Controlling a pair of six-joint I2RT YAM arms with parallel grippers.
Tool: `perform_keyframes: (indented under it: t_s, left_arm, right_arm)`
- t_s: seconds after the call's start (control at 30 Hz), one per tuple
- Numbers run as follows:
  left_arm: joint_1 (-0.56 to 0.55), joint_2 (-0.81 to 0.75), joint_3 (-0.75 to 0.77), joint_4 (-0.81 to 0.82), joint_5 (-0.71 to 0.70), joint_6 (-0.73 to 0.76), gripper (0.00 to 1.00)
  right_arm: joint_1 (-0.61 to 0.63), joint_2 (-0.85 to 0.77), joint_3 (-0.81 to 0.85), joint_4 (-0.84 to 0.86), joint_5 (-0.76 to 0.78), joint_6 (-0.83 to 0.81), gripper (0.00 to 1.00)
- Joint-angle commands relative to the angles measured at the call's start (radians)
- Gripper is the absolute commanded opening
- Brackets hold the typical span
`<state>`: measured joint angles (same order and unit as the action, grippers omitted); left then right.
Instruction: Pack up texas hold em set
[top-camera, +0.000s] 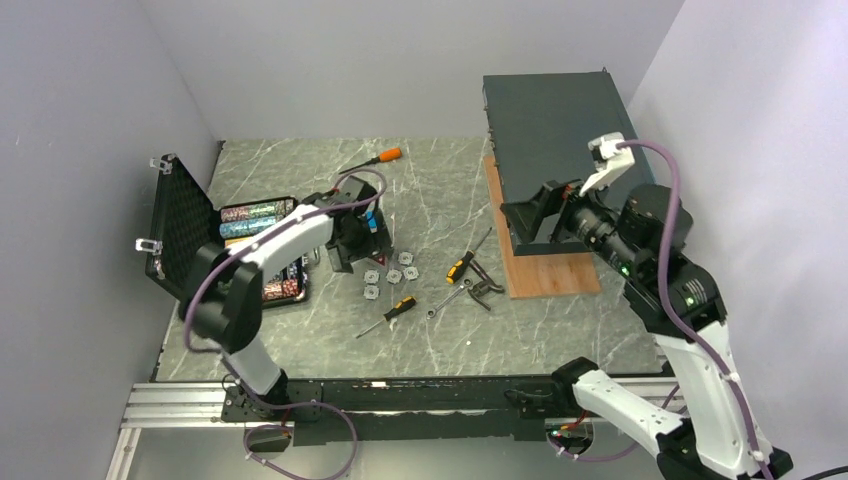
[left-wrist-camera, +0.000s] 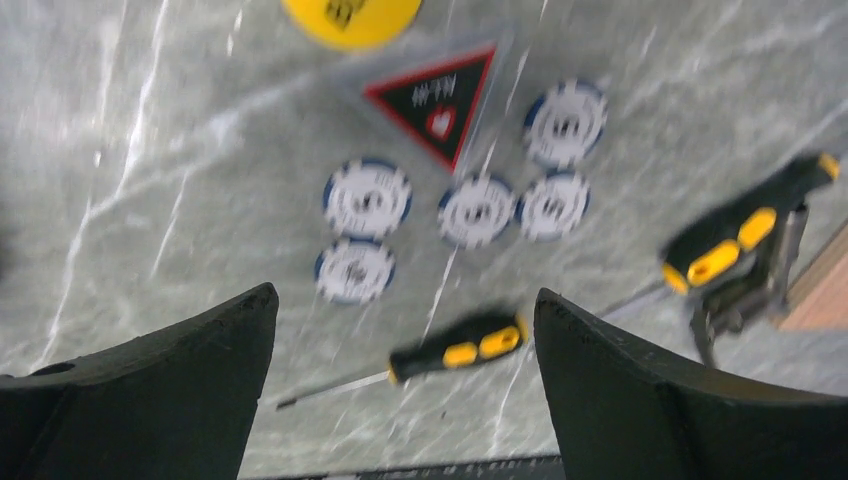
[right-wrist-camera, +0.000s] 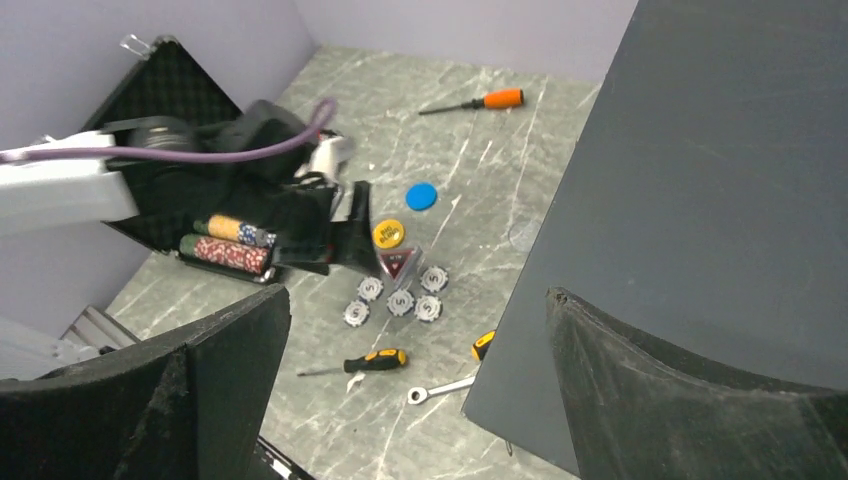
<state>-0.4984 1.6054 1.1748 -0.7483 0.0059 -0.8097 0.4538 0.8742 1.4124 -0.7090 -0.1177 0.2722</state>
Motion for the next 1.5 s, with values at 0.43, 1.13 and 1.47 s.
perform_keyframes:
  t_s: [0.43, 1.13, 1.47]
  left_arm:
    - [-0.003, 0.304, 0.223, 0.054, -0.146, 0.362, 0.99]
    - [-0.002, 0.397, 0.272, 0.040, -0.090, 0.379, 0.83]
    - [-0.002, 0.410, 0.261, 0.052, -0.077, 0.385, 0.78]
  right_arm:
    - [-0.002, -0.171, -0.018, 0.026, 0.029, -0.129, 1.00]
    - [-0.001, -0.179, -0.050, 0.059, 0.018, -0.109, 1.00]
    - [-0.001, -0.181, -0.055, 0.064, 0.018, -0.105, 1.00]
